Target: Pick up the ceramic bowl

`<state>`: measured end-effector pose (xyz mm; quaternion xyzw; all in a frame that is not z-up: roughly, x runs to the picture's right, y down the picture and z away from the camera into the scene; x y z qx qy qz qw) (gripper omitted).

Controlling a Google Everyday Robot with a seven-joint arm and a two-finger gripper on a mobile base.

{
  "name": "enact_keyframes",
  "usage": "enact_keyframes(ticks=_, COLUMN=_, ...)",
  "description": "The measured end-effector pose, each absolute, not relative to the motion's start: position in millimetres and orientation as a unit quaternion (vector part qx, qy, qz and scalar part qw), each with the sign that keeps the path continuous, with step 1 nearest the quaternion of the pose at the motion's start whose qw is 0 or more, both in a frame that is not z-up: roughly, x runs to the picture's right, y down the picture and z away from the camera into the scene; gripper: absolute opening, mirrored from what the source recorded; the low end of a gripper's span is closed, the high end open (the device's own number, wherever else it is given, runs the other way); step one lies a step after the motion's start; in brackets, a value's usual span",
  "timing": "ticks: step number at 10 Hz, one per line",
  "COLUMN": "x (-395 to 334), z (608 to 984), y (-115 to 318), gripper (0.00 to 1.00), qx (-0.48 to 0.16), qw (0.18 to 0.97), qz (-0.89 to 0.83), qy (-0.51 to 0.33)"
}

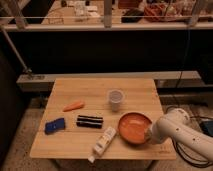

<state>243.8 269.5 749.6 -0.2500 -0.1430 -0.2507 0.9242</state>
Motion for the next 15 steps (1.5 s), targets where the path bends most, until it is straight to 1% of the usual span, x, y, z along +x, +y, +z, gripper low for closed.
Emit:
enact_keyframes(ticks=3, x=247, z=736, y=261, gripper=0.06, qx=-0.244, qw=0.925, qz=-0.254, qy=-0.144)
enact_keyframes(ticks=7, x=246, z=704, y=232, gripper=0.06, qx=-0.235, qw=0.926, qz=-0.258, qy=-0.143)
enact_keyframes(ticks=15, x=243, z=679, y=213, gripper=0.06, qx=-0.232, qw=0.926, qz=-0.258, qy=-0.146)
